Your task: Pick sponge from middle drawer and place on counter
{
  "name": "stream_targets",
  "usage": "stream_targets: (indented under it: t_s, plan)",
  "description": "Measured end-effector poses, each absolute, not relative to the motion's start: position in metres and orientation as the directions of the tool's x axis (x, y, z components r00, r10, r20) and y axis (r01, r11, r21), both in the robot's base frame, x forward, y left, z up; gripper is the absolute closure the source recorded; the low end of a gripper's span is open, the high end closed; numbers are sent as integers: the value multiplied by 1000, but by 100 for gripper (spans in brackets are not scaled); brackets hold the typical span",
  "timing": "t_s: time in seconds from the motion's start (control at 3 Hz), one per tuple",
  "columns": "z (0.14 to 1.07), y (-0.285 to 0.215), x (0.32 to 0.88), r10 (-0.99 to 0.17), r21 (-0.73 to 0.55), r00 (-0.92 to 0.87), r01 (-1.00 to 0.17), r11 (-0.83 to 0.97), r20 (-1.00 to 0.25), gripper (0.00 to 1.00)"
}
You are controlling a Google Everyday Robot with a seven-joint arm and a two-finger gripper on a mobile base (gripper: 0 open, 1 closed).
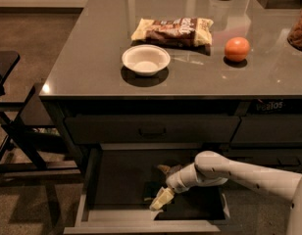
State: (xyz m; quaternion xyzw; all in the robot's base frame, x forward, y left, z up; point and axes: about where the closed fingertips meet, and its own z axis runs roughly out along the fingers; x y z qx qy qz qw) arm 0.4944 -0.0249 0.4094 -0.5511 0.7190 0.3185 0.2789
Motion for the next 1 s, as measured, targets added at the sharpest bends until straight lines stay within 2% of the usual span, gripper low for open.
stream_targets:
  t_s: [1.0]
  plan:
    - [376, -34, 498, -603, 165, -270, -960, 225, -751, 0]
